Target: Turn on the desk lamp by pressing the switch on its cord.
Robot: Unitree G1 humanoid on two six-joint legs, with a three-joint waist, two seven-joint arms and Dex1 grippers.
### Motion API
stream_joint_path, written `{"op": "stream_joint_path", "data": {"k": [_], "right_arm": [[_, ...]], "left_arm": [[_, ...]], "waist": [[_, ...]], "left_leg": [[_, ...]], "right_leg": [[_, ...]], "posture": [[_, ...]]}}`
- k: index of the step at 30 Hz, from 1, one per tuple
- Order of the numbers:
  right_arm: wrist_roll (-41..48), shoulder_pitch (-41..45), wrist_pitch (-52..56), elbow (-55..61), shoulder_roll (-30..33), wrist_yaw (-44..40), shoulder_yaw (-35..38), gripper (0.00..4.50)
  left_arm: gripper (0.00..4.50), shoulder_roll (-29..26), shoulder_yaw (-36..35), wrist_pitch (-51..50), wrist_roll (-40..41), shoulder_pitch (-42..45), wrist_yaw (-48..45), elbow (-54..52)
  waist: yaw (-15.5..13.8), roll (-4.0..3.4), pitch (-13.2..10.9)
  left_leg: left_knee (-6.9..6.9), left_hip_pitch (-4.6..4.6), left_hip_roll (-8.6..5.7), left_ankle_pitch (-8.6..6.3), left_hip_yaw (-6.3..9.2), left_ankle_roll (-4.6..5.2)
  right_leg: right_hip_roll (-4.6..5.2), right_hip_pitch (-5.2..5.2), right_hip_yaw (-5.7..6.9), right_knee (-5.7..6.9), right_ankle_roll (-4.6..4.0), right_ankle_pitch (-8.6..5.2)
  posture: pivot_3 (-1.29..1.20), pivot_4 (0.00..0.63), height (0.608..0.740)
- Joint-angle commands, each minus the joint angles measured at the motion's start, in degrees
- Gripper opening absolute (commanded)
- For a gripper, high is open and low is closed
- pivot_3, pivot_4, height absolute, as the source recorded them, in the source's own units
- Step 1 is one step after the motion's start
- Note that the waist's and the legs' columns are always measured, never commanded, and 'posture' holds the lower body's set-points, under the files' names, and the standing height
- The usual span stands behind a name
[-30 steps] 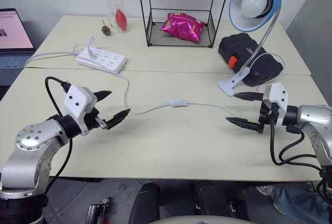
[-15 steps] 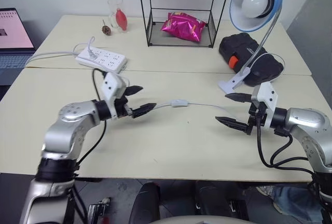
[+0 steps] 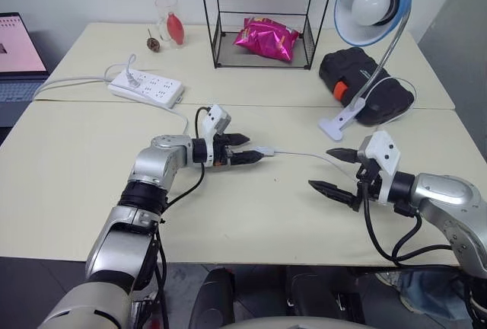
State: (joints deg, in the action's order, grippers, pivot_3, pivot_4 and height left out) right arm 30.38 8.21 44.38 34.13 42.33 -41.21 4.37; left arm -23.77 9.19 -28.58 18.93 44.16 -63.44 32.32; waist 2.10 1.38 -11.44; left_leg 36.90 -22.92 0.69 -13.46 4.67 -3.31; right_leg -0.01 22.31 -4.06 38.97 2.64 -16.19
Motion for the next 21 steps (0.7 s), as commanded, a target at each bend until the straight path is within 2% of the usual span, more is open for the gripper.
{"op": "stream_joint_path", "data": {"k": [1,10,11,15,21], "right_arm": [[1.2,0.3,0.6,3.3,0.8,0.8,1.6,4.5],[1.9,1.7,1.8,4.0,1.1,1.2,1.2,4.5],[1.9,1.7,1.8,4.1,1.1,1.2,1.2,4.5],[2.1,1.8,2.1,4.3,1.3,1.1,1.2,4.5],[2.2,1.5,2.1,4.4,1.6,1.2,1.2,4.5]], "left_arm": [[4.48,0.7,0.2,1.3,-1.6,2.3,-2.3,3.1],[4.48,2.1,0.6,0.6,-3.6,3.3,-6.2,6.0],[4.1,2.2,0.6,0.6,-3.8,3.3,-6.4,6.1],[3.43,2.7,0.5,1.1,-4.5,3.0,-6.7,6.4],[2.03,3.3,0.7,2.5,-5.6,2.2,-6.7,5.7]], "waist": [[-0.1,0.0,0.0],[-0.2,0.0,0.0],[-0.2,0.0,0.0],[-0.2,0.0,0.0],[-0.2,0.0,0.0]], "left_leg": [[0.0,-0.01,0.0,0.0,0.01,0.0],[0.02,-0.01,-0.01,0.0,0.01,0.0],[0.02,-0.01,-0.01,0.0,0.01,0.0],[0.02,-0.02,-0.01,0.0,0.01,0.0],[0.01,-0.01,-0.01,0.0,0.02,0.0]], "right_leg": [[0.0,0.0,0.0,0.0,0.0,0.0],[0.01,-0.01,0.0,0.0,0.01,-0.01],[0.01,-0.01,0.0,0.0,0.02,-0.01],[0.01,-0.01,0.0,-0.01,0.02,-0.01],[0.01,-0.01,0.0,0.0,0.02,-0.01]], "posture": [[0.0,0.15,0.74],[0.0,0.15,0.74],[0.0,0.15,0.74],[0.0,0.15,0.74],[0.0,0.15,0.74]]}}
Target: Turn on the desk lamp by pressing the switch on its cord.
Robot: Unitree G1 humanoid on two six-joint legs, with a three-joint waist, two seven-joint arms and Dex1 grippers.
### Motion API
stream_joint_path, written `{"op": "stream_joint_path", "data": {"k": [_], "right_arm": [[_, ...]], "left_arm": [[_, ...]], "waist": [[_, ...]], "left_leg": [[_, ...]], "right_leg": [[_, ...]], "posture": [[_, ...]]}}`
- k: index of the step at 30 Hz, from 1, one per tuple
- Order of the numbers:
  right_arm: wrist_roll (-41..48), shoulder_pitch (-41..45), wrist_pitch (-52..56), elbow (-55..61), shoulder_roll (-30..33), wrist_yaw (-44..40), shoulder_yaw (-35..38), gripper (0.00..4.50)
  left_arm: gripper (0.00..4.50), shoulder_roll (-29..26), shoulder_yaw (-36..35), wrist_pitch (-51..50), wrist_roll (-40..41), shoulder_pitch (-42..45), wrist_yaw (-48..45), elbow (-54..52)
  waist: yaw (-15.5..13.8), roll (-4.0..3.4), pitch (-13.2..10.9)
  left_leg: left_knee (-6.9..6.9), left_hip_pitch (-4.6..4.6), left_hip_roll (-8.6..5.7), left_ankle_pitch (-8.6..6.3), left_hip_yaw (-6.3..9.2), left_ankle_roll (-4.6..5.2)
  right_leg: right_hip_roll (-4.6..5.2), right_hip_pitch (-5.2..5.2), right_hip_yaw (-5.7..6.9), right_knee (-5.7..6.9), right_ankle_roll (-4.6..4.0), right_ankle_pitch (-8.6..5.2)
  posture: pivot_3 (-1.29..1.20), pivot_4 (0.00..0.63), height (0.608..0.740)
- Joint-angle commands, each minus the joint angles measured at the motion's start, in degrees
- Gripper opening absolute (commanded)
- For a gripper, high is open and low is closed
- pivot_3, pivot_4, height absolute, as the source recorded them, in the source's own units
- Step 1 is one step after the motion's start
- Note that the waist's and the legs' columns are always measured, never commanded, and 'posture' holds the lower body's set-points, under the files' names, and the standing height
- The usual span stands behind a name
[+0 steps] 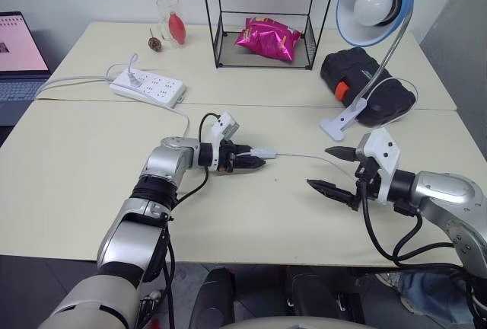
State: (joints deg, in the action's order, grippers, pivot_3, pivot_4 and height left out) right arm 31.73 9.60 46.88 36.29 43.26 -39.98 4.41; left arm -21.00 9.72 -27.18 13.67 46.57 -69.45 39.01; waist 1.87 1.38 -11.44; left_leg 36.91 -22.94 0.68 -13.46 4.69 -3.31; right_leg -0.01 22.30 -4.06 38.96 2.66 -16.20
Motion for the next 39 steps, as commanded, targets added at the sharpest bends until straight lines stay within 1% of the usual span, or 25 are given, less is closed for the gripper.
{"op": "stream_joint_path", "data": {"k": [1,4,5,8,11,15,18,20,23,26,29,32,39], "right_arm": [[0.9,0.1,-0.4,2.2,0.7,0.0,1.2,4.5],[1.0,0.0,-0.4,2.3,0.7,0.0,1.1,4.5],[1.0,0.0,-0.4,2.3,0.7,0.1,1.2,4.5],[1.6,-0.2,-0.1,2.2,0.2,0.7,1.6,4.5],[5.0,-1.7,2.3,2.9,-1.1,1.9,3.4,4.5],[16.9,-7.2,9.1,6.2,-8.5,8.6,7.5,4.5],[22.6,-10.4,11.2,7.3,-16.0,16.3,7.7,4.5],[25.2,-11.6,11.0,6.7,-21.4,21.1,6.4,4.5],[27.4,-10.8,10.5,3.0,-29.3,27.4,4.6,4.5],[31.6,-7.8,10.7,-2.8,-36.1,33.4,5.0,4.5],[33.0,-4.5,9.1,-7.3,-40.4,37.5,5.3,4.5],[34.7,-1.5,7.9,-11.1,-43.4,40.2,6.2,4.5],[37.3,3.0,5.0,-16.4,-46.7,43.2,7.4,4.5]], "left_arm": [[1.84,0.6,0.1,1.2,-0.5,-0.4,-0.7,-1.1],[1.16,0.5,0.8,2.2,-1.2,-1.3,-1.3,-2.4],[1.1,0.4,1.1,2.5,-1.5,-1.6,-1.5,-2.9],[1.1,0.4,0.8,4.1,-1.7,-2.8,-1.0,-5.5],[1.1,1.0,-0.6,6.1,-1.5,-3.8,1.7,-9.4],[1.1,2.3,-2.5,6.7,-0.2,-6.2,6.5,-17.5],[1.1,3.1,-2.9,7.0,-0.1,-8.7,10.1,-24.0],[1.1,3.5,-2.9,6.6,0.2,-10.8,11.8,-28.8],[1.1,3.8,-2.9,4.8,1.1,-13.2,13.9,-34.0],[1.1,3.7,-2.5,3.5,1.6,-15.1,15.2,-37.4],[1.1,3.4,-2.4,2.5,1.9,-15.7,15.9,-38.8],[1.1,3.0,-2.0,1.9,2.2,-16.1,16.1,-39.5],[1.1,2.4,-1.8,1.4,2.7,-16.3,16.5,-40.3]], "waist": [[0.0,0.0,0.0],[0.0,0.0,0.0],[0.0,0.0,0.0],[0.0,0.0,0.0],[-0.1,0.0,0.0],[-0.2,0.01,0.0],[-0.2,0.01,0.0],[-0.1,0.05,0.0],[0.2,0.03,0.0],[0.1,0.01,0.1],[0.1,0.01,0.1],[0.1,0.0,0.1],[0.2,0.0,0.1]], "left_leg": [[0.0,0.0,0.0,0.0,0.0,0.0],[0.01,-0.01,0.0,0.0,0.0,0.0],[0.01,-0.01,0.0,0.0,0.0,0.0],[0.0,0.0,0.0,0.0,0.01,0.0],[0.0,-0.01,0.0,0.0,0.01,0.0],[-0.02,-0.03,0.02,0.0,0.08,0.0],[-0.03,-0.02,0.06,0.0,0.11,0.0],[-0.02,-0.02,0.02,0.0,0.07,0.0],[-0.01,0.04,0.08,0.0,0.03,0.0],[0.01,0.08,0.11,0.0,0.05,0.0],[0.03,0.07,0.09,0.02,0.02,0.03],[0.03,0.06,0.1,0.02,0.01,0.03],[-0.11,-0.01,0.08,0.01,0.0,0.03]], "right_leg": [[0.0,0.0,0.0,0.0,0.0,0.0],[0.0,0.0,-0.01,0.0,0.0,0.0],[0.0,0.0,0.0,0.0,0.0,0.0],[0.0,0.0,0.0,0.0,0.0,0.0],[0.01,0.0,-0.01,0.0,0.0,0.0],[0.02,-0.01,0.02,0.0,-0.04,0.03],[0.03,-0.03,0.03,0.02,-0.11,0.06],[0.07,-0.02,-0.01,0.02,-0.1,0.06],[0.03,-0.01,-0.05,0.03,0.0,0.0],[-0.05,-0.03,-0.05,0.05,0.03,0.03],[-0.06,-0.03,-0.07,0.05,0.07,0.08],[-0.07,-0.02,-0.07,0.02,0.07,0.08],[-0.05,0.03,-0.04,-0.01,-0.03,0.09]], "posture": [[0.0,0.15,0.74],[0.0,0.15,0.74],[0.0,0.15,0.74],[0.0,0.15,0.74],[0.0,0.15,0.74],[0.0,0.15,0.74],[0.0,0.15,0.74],[0.0,0.15,0.74],[0.0,0.15,0.74],[0.0,0.15,0.74],[0.0,0.15,0.74],[0.0,0.15,0.74],[0.0,0.15,0.74]]}}
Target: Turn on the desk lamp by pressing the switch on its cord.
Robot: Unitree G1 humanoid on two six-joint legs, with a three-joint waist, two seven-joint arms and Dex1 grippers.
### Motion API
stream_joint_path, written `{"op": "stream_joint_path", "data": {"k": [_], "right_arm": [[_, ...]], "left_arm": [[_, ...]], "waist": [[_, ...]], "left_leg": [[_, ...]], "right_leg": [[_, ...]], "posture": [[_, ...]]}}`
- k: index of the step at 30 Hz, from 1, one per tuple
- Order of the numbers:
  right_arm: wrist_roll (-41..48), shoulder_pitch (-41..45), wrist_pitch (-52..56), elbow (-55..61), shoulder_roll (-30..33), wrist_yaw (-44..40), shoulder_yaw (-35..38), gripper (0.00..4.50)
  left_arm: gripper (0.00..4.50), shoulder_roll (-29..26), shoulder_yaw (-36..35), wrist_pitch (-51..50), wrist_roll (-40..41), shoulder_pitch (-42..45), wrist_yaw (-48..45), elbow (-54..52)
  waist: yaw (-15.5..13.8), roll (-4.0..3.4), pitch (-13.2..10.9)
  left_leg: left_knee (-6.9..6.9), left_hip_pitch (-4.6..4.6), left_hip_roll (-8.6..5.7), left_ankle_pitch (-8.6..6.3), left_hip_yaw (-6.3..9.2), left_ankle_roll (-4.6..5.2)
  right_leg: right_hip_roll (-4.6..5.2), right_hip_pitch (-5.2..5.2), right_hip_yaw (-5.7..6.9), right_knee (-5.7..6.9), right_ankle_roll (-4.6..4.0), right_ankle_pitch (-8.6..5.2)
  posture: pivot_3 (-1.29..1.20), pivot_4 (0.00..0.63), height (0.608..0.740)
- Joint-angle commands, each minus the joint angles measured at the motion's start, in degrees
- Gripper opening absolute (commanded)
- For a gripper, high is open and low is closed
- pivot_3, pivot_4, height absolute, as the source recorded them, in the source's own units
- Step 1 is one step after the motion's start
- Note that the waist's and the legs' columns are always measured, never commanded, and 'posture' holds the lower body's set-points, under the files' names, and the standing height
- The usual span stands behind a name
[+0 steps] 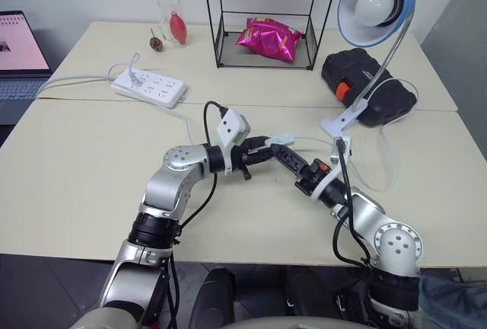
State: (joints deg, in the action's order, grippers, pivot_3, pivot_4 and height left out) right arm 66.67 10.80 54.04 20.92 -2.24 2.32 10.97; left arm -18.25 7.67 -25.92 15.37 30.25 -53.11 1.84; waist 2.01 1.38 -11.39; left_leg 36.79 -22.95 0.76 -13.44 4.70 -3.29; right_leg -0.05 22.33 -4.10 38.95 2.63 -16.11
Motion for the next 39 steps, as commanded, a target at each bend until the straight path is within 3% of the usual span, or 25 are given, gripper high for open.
{"op": "stream_joint_path", "data": {"k": [1,20,21,22,29,34,39], "right_arm": [[2.4,2.1,-2.4,-1.5,-1.3,1.0,0.8,4.5],[4.8,2.5,-4.4,-3.6,-2.0,2.3,-0.5,4.5],[4.8,2.5,-4.4,-3.6,-2.0,2.4,-0.7,4.13],[4.8,2.5,-4.4,-3.6,-2.0,2.4,-0.9,4.08],[4.9,2.1,-4.7,-4.1,-2.3,3.4,-1.8,2.56],[5.8,2.2,-5.6,-4.5,-2.9,3.8,-1.3,1.28],[7.1,2.5,-6.2,-4.8,-2.9,3.6,-1.5,0.52]], "left_arm": [[1.1,-0.4,0.3,0.1,1.0,-0.1,0.2,-3.3],[1.1,-2.0,0.8,-0.6,1.3,-0.6,0.1,-5.0],[1.1,-2.0,0.9,-0.7,1.4,-0.6,0.1,-5.1],[1.1,-2.1,0.9,-0.7,1.4,-0.6,0.1,-5.2],[1.1,-2.3,1.2,-0.6,1.2,-0.8,0.0,-5.7],[1.1,-2.7,1.6,-0.3,0.9,-1.2,-0.1,-5.8],[1.1,-2.8,1.7,-0.1,0.7,-1.3,0.1,-5.8]], "waist": [[0.0,-0.01,0.0],[0.3,-0.02,0.0],[0.3,-0.02,0.0],[0.3,-0.02,0.0],[0.4,-0.02,0.0],[0.4,-0.02,0.0],[0.4,-0.03,0.0]], "left_leg": [[-0.01,0.01,0.01,0.0,0.0,0.0],[-0.03,0.01,0.01,0.0,0.0,0.0],[-0.03,0.01,0.01,0.0,0.0,0.0],[-0.03,0.01,0.01,0.0,-0.01,0.0],[-0.03,0.01,0.02,0.0,-0.01,0.0],[-0.06,0.01,0.02,0.0,-0.01,0.0],[-0.07,0.0,0.02,0.0,-0.02,0.0]], "right_leg": [[0.0,0.0,0.0,0.0,-0.01,0.0],[-0.01,0.02,0.0,0.0,0.0,-0.07],[-0.01,0.02,0.0,-0.01,0.0,-0.07],[-0.01,0.02,-0.01,-0.01,0.0,-0.07],[-0.01,0.02,-0.01,-0.02,0.0,-0.08],[-0.01,0.03,-0.01,-0.02,-0.01,-0.09],[-0.01,0.04,-0.01,-0.03,-0.01,-0.1]], "posture": [[0.0,0.15,0.74],[0.0,0.15,0.74],[0.0,0.15,0.74],[0.0,0.15,0.74],[0.0,0.15,0.74],[0.0,0.15,0.74],[0.0,0.15,0.74]]}}
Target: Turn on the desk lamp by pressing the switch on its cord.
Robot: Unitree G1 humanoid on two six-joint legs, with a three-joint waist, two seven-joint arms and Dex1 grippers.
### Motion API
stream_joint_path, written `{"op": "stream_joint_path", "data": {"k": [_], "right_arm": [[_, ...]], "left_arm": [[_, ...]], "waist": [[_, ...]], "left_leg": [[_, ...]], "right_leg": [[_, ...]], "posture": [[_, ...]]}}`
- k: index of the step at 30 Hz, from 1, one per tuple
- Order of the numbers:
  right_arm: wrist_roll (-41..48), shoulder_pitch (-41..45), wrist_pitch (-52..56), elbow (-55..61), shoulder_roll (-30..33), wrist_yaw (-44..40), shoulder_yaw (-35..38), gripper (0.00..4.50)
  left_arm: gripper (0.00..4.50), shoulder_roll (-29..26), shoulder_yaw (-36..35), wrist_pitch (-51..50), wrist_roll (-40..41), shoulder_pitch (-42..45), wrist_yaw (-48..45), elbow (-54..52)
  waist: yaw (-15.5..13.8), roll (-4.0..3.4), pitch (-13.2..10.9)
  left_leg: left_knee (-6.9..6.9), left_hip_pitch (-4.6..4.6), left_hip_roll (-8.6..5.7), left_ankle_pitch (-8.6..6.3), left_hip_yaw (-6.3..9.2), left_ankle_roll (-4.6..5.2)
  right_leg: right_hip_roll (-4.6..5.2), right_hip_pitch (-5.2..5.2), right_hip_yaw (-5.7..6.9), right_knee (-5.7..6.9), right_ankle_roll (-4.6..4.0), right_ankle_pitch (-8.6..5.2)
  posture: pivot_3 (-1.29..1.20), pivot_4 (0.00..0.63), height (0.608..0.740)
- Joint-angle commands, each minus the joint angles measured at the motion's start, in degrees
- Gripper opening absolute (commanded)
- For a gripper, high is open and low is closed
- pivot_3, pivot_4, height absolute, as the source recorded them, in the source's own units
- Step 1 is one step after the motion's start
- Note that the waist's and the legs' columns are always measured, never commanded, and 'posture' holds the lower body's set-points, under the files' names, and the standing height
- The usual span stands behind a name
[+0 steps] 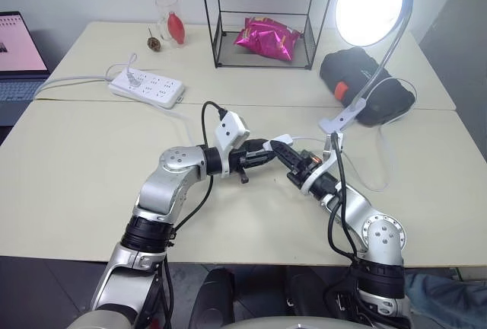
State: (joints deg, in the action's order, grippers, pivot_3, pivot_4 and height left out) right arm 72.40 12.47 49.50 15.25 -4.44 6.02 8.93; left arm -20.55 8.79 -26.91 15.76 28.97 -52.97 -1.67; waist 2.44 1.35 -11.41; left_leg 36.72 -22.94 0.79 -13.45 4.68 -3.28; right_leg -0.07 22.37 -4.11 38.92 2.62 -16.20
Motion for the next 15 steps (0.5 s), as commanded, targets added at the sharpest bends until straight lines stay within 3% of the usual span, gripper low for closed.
{"op": "stream_joint_path", "data": {"k": [1,10,12,15], "right_arm": [[1.6,0.8,-1.7,0.9,-0.6,-0.1,0.4,0.51],[3.0,0.7,-1.7,1.1,-0.3,-1.1,0.1,0.51],[3.1,0.6,-1.4,1.4,0.1,-1.6,0.0,1.21],[3.1,0.2,-1.2,1.8,0.4,-2.3,-0.3,1.75]], "left_arm": [[1.1,-0.5,0.6,1.0,0.3,-0.1,0.0,-2.3],[1.1,-0.3,0.5,1.3,0.3,-0.2,0.5,-2.2],[1.1,-0.2,0.4,1.3,0.3,-0.2,0.7,-2.1],[1.1,-0.1,0.4,1.5,0.3,-0.2,0.9,-2.1]], "waist": [[0.0,0.0,0.0],[0.0,0.0,0.0],[0.0,0.0,0.0],[0.0,0.0,0.0]], "left_leg": [[0.0,0.0,0.0,0.0,0.0,0.0],[-0.03,0.0,0.0,0.0,0.0,0.0],[-0.04,0.0,0.0,0.0,0.0,0.0],[-0.04,0.0,0.0,0.0,0.0,0.0]], "right_leg": [[0.0,0.0,0.0,0.0,0.0,0.0],[0.0,0.01,0.0,-0.01,-0.01,-0.01],[0.0,0.01,0.0,-0.02,-0.01,-0.02],[0.0,0.01,0.0,-0.02,-0.01,-0.02]], "posture": [[0.0,0.15,0.74],[0.0,0.15,0.74],[0.0,0.15,0.74],[0.0,0.15,0.74]]}}
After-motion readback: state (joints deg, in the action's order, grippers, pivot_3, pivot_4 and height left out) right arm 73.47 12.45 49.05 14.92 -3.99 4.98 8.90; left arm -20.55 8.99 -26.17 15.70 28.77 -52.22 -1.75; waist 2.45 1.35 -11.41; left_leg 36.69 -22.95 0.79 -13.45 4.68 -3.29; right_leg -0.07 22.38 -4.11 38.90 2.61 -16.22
